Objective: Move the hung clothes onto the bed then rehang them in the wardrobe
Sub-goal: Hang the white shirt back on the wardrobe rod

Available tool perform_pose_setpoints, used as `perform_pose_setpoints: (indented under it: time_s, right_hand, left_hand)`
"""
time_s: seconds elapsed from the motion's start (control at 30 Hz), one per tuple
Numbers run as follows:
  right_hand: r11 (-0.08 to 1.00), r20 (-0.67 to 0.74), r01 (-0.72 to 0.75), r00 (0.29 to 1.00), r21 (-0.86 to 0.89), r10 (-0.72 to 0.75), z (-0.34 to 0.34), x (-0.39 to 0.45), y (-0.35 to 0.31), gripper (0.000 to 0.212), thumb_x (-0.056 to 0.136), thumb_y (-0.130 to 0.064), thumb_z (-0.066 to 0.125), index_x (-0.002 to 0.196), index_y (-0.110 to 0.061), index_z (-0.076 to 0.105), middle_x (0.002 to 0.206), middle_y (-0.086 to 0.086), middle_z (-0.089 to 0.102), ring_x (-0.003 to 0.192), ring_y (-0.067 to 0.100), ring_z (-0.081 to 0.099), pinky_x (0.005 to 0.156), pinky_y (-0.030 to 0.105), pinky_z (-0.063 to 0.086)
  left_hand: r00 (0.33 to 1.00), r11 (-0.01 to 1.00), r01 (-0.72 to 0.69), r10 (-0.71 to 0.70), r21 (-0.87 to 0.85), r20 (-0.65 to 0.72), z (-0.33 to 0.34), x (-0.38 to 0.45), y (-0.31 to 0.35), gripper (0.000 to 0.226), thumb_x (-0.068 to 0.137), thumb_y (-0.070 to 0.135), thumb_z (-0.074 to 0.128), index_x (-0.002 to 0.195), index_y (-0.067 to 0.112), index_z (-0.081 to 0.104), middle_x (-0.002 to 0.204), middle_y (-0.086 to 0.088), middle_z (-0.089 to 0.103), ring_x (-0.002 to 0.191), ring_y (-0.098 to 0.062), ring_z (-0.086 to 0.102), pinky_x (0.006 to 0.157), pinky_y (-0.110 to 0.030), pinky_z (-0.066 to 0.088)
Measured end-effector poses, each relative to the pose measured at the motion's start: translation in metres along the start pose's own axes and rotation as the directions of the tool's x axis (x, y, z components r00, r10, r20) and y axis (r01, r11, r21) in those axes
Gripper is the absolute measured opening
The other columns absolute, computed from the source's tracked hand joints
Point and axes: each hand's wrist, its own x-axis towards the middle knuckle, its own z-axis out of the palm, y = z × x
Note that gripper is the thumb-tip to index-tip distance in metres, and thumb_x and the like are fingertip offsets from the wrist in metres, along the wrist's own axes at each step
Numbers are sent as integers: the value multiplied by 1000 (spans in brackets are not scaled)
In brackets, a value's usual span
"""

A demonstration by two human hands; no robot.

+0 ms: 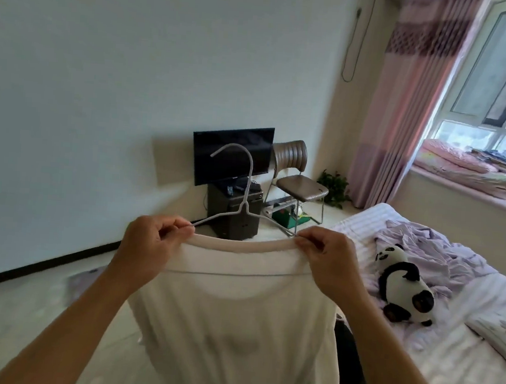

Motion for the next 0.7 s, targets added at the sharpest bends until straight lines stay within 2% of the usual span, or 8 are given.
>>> perform_pose_setpoints:
  time_s: [0.07,0.2,0.3,0.43,0.53,0.63,0.7]
  right_hand:
    - [999,40,48,998,9,-48,11,-2,-24,14,90,-13,69,84,-26,73,74,-12,69,75,-1,61,66,5,42]
    - [991,128,116,984,61,-123,35,-10,-75,13,88,-16,73,82,-28,74,67,-19,65,70,-7,60,63,4,40]
    - [984,168,159,971,82,-171,62,-18,-113,10,89,-19,72,86,-27,76,71,-18,67,74,-7,60,66,3,40]
    - [969,224,216,945,122,-239,105,-33,-169,8,90,-20,71,89,-24,77,72,-16,67,74,-3,61,67,4,41]
    - [954,284,242,915,178,-285,137,-47,-216,7,90,-19,70,90,-22,76,74,-15,67,74,-4,60,68,3,42]
    - [928,305,256,891,271,-335,170,-65,-261,8,89,-19,71,86,-24,75,71,-17,66,70,-8,60,66,3,40]
    - [910,335,255,869,327,-364,192,-78,-289,10,89,-19,71,82,-27,74,72,-16,68,71,-5,62,68,8,42]
  left_hand:
    - [997,1000,-1,2,11,-74,-28,-11,-1,10,87,17,72,80,23,75,73,8,71,73,-4,62,64,-6,45]
    - [985,998,-1,11,56,-173,-88,-38,-7,17,86,14,72,77,27,72,69,10,70,73,-5,63,64,-9,46]
    - [971,997,5,14,80,-238,-136,-64,-13,20,86,14,72,75,31,70,74,17,69,74,-4,64,64,-7,45]
    - [952,993,71,-41,90,-303,-207,-106,-21,15,86,13,73,76,24,74,73,15,70,73,-5,64,66,-11,46]
    - [931,986,131,-88,99,-355,-258,-143,-27,11,86,13,73,78,22,76,74,14,71,73,-3,65,67,-7,44]
    - [897,974,188,-119,126,-427,-306,-181,-32,13,86,14,73,77,23,75,74,17,71,73,1,64,67,-5,43]
    - [869,960,227,-124,163,-479,-337,-206,-35,15,85,14,73,76,25,74,73,19,70,71,1,62,67,-9,43]
